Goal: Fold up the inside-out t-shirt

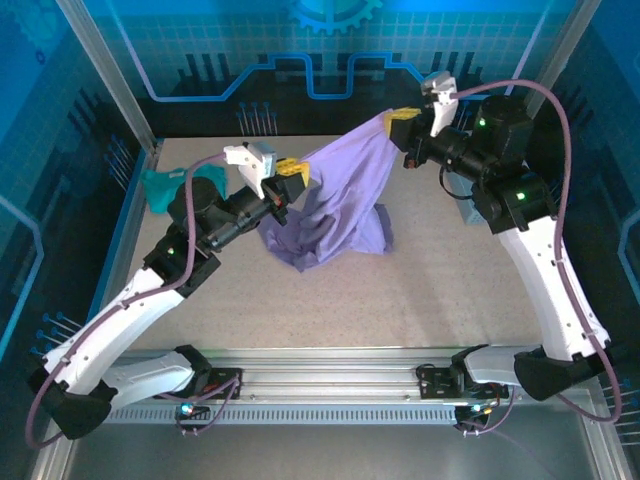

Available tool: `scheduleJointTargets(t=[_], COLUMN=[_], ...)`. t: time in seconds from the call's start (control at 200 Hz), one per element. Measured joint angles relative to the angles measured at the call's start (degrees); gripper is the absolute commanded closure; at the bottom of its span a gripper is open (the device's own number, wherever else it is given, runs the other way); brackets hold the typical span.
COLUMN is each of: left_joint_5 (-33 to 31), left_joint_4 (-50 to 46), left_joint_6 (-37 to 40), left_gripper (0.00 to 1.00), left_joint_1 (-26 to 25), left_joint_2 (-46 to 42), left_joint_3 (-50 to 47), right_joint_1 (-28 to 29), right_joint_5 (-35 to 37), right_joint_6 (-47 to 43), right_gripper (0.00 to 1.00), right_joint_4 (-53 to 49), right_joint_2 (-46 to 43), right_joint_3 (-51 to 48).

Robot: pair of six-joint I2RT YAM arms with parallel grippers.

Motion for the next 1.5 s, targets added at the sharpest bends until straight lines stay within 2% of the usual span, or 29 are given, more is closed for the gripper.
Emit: scheduleJointTargets(t=[0.115, 0.26, 0.435, 0.6, 0.765, 0.975, 1.145, 1.331, 1.501], left_joint_5=[-4.52, -8.09, -9.51, -9.49, -8.76, -6.51, -5.35, -3.48, 0.24], left_joint_4=[-0.35, -1.49, -3.17, -4.04, -4.02, -2.78, -2.32, -0.52, 0.04], left_joint_6=[1.77, 2.56, 2.56, 2.54, 1.40, -0.44, -1.97, -3.10, -4.66], left_gripper=[1.00, 1.00, 1.00, 1.00, 1.00, 1.00, 1.00, 1.00, 1.00], left_joint_1=[0.85, 5.27, 9.05, 9.60, 11.50, 15.04, 17.84, 19.41, 20.09], left_joint_2=[1.73, 7.32, 14.38, 18.27, 20.28, 20.96, 21.00, 21.07, 18.67], left_joint_3=[0.13, 1.46, 2.78, 2.99, 2.97, 0.02, -3.34, -3.93, -4.00], right_joint_1=[-0.02, -0.04, 0.83, 3.41, 7.61, 13.57, 15.43, 15.41, 14.16], right_joint_5=[-2.75, -10.21, -18.29, -21.29, -19.87, -13.84, -10.67, -8.59, -5.64], right_joint_6=[-1.53, -2.34, -0.57, 3.78, 9.46, 17.35, 21.55, 22.12, 16.31], right_gripper=[1.00, 0.99, 0.97, 0.95, 0.96, 1.00, 1.00, 1.00, 1.00], right_joint_4=[-2.58, -4.24, -3.30, -0.39, 4.46, 13.77, 17.75, 17.64, 11.02], right_joint_2=[3.61, 6.43, 6.71, 6.71, 6.73, 8.52, 11.26, 11.82, 10.82], right_joint_3=[-0.15, -3.67, -9.97, -14.78, -16.52, -20.33, -20.79, -20.20, -14.23])
